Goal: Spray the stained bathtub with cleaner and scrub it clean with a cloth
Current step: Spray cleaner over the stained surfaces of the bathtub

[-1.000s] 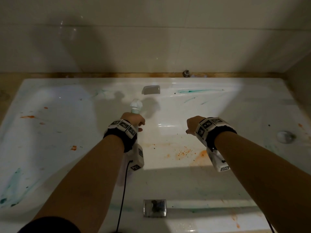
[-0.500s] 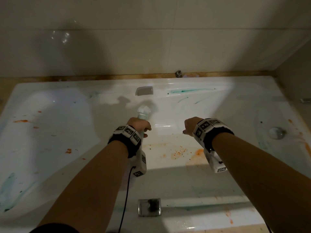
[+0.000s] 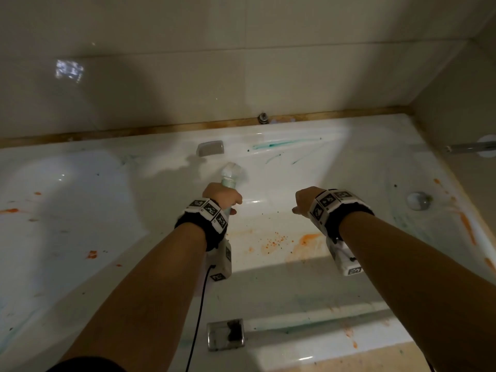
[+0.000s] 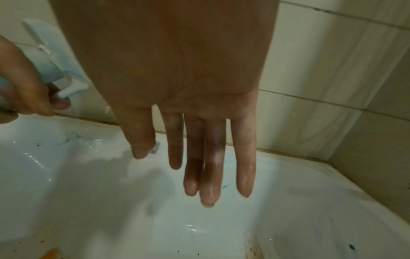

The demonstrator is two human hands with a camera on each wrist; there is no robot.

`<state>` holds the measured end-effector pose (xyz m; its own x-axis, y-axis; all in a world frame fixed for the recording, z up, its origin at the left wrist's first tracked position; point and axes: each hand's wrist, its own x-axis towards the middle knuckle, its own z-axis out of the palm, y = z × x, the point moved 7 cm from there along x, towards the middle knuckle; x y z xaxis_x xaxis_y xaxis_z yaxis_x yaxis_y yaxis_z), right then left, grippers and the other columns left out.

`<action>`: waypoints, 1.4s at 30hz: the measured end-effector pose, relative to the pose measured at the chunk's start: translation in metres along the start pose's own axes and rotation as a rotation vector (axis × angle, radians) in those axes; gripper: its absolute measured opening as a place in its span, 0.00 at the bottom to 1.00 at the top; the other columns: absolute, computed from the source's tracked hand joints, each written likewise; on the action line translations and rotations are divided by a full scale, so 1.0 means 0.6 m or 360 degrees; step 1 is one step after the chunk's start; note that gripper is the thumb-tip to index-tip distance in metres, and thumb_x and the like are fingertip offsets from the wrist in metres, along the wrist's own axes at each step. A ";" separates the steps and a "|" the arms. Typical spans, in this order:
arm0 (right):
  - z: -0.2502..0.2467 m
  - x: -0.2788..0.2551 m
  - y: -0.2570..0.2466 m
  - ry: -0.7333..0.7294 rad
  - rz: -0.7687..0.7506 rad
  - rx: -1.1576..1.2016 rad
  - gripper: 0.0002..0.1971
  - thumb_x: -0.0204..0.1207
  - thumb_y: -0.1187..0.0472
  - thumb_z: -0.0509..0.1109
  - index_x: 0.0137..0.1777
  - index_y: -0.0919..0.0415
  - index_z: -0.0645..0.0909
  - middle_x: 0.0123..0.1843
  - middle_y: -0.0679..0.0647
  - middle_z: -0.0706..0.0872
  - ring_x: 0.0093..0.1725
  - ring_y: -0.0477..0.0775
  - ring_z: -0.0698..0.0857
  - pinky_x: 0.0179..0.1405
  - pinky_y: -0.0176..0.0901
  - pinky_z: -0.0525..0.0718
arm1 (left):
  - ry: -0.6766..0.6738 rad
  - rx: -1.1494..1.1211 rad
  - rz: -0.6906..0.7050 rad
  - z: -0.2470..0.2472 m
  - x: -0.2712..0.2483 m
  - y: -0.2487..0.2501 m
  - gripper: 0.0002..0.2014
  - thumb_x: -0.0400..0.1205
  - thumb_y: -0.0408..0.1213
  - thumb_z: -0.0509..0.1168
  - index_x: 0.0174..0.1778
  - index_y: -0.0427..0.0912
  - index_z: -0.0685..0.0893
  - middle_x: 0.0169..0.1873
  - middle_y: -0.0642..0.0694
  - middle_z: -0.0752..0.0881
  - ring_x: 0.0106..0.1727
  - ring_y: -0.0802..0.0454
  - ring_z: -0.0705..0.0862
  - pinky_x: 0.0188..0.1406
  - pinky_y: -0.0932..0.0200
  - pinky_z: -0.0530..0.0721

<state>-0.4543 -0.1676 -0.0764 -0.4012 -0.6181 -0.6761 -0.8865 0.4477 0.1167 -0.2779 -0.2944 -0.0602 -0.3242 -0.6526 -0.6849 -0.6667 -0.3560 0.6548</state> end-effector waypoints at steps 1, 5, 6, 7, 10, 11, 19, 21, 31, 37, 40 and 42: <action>-0.001 -0.002 0.006 0.0012 0.0011 0.0036 0.17 0.81 0.51 0.63 0.59 0.65 0.78 0.60 0.60 0.83 0.59 0.61 0.82 0.54 0.49 0.79 | 0.0064 0.0005 0.0004 0.001 0.001 0.001 0.07 0.72 0.22 0.71 0.34 0.33 0.80 0.28 0.42 0.79 0.15 0.52 0.80 0.31 0.57 0.84; 0.002 -0.010 0.025 0.0014 0.0028 0.0077 0.16 0.82 0.51 0.61 0.56 0.64 0.77 0.61 0.61 0.83 0.61 0.63 0.81 0.55 0.48 0.77 | -0.0067 0.0031 0.0025 0.026 0.000 0.006 0.07 0.71 0.23 0.73 0.35 0.34 0.80 0.29 0.41 0.78 0.18 0.53 0.80 0.34 0.54 0.84; 0.005 -0.010 0.029 0.0010 0.0032 0.0079 0.14 0.82 0.50 0.61 0.51 0.63 0.76 0.61 0.61 0.83 0.60 0.63 0.81 0.54 0.49 0.77 | -0.0153 0.0048 0.0034 0.035 -0.004 0.007 0.08 0.71 0.24 0.74 0.36 0.35 0.81 0.28 0.42 0.77 0.22 0.52 0.79 0.32 0.56 0.83; 0.007 -0.011 0.033 0.0010 0.0038 0.0082 0.14 0.82 0.50 0.61 0.44 0.61 0.73 0.61 0.61 0.83 0.60 0.63 0.82 0.54 0.49 0.77 | -0.0209 0.0055 0.0046 0.042 -0.008 0.008 0.08 0.72 0.25 0.74 0.40 0.37 0.81 0.27 0.43 0.76 0.26 0.52 0.77 0.29 0.59 0.82; 0.009 -0.014 0.033 0.0007 0.0031 0.0086 0.19 0.81 0.50 0.62 0.33 0.60 0.66 0.60 0.61 0.83 0.59 0.63 0.82 0.50 0.48 0.76 | -0.0197 0.0078 0.0066 0.046 -0.013 0.006 0.09 0.72 0.25 0.74 0.41 0.38 0.81 0.26 0.44 0.75 0.27 0.53 0.75 0.23 0.62 0.80; 0.010 -0.016 0.032 -0.0001 0.0029 0.0092 0.17 0.81 0.50 0.62 0.36 0.62 0.70 0.60 0.61 0.83 0.59 0.63 0.82 0.50 0.48 0.76 | -0.0159 0.0097 0.0069 0.045 -0.012 0.004 0.08 0.72 0.25 0.74 0.36 0.38 0.81 0.26 0.44 0.75 0.25 0.53 0.77 0.21 0.62 0.80; 0.015 -0.033 0.030 0.0010 0.0027 0.0119 0.15 0.80 0.49 0.64 0.39 0.60 0.70 0.56 0.59 0.84 0.57 0.62 0.83 0.49 0.49 0.78 | -0.0207 0.0158 0.0084 0.042 -0.026 -0.014 0.08 0.72 0.25 0.74 0.36 0.39 0.81 0.28 0.44 0.77 0.27 0.52 0.78 0.26 0.62 0.81; 0.016 -0.040 0.027 0.0025 0.0025 0.0119 0.15 0.80 0.49 0.64 0.39 0.58 0.68 0.53 0.58 0.84 0.56 0.62 0.83 0.49 0.49 0.79 | -0.0247 0.0150 0.0091 0.042 -0.037 -0.025 0.09 0.72 0.27 0.75 0.42 0.40 0.82 0.29 0.44 0.76 0.29 0.51 0.76 0.27 0.61 0.81; 0.024 -0.092 -0.029 0.0046 -0.0076 0.0150 0.15 0.81 0.51 0.63 0.52 0.65 0.76 0.58 0.60 0.81 0.62 0.61 0.81 0.53 0.47 0.77 | -0.0098 0.0167 -0.0067 0.001 -0.094 -0.113 0.07 0.73 0.26 0.73 0.39 0.37 0.81 0.29 0.44 0.78 0.26 0.51 0.80 0.19 0.63 0.79; 0.046 -0.133 -0.086 0.0099 -0.0238 0.0250 0.28 0.75 0.52 0.71 0.72 0.54 0.65 0.70 0.56 0.66 0.62 0.61 0.80 0.58 0.50 0.80 | -0.0081 0.0080 -0.0111 -0.004 -0.131 -0.180 0.06 0.73 0.25 0.72 0.39 0.36 0.82 0.30 0.44 0.78 0.31 0.51 0.77 0.23 0.60 0.78; 0.064 -0.145 -0.112 0.0028 -0.0314 0.0198 0.27 0.76 0.52 0.71 0.72 0.55 0.66 0.71 0.56 0.69 0.67 0.60 0.76 0.62 0.50 0.76 | 0.0055 0.0072 -0.0194 -0.018 -0.141 -0.220 0.05 0.74 0.24 0.72 0.39 0.33 0.81 0.31 0.42 0.80 0.28 0.48 0.79 0.30 0.56 0.83; 0.072 -0.151 -0.128 0.0016 -0.0353 0.0196 0.27 0.76 0.52 0.71 0.72 0.55 0.66 0.70 0.56 0.71 0.68 0.59 0.75 0.63 0.49 0.75 | 0.0046 0.0028 -0.0229 -0.021 -0.151 -0.237 0.05 0.74 0.23 0.71 0.41 0.31 0.80 0.31 0.42 0.79 0.28 0.47 0.79 0.30 0.55 0.83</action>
<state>-0.3400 -0.1179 -0.0556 -0.2028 -0.7161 -0.6679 -0.9185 0.3755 -0.1237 -0.1452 -0.1931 -0.0875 -0.2052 -0.6146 -0.7617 -0.7167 -0.4356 0.5445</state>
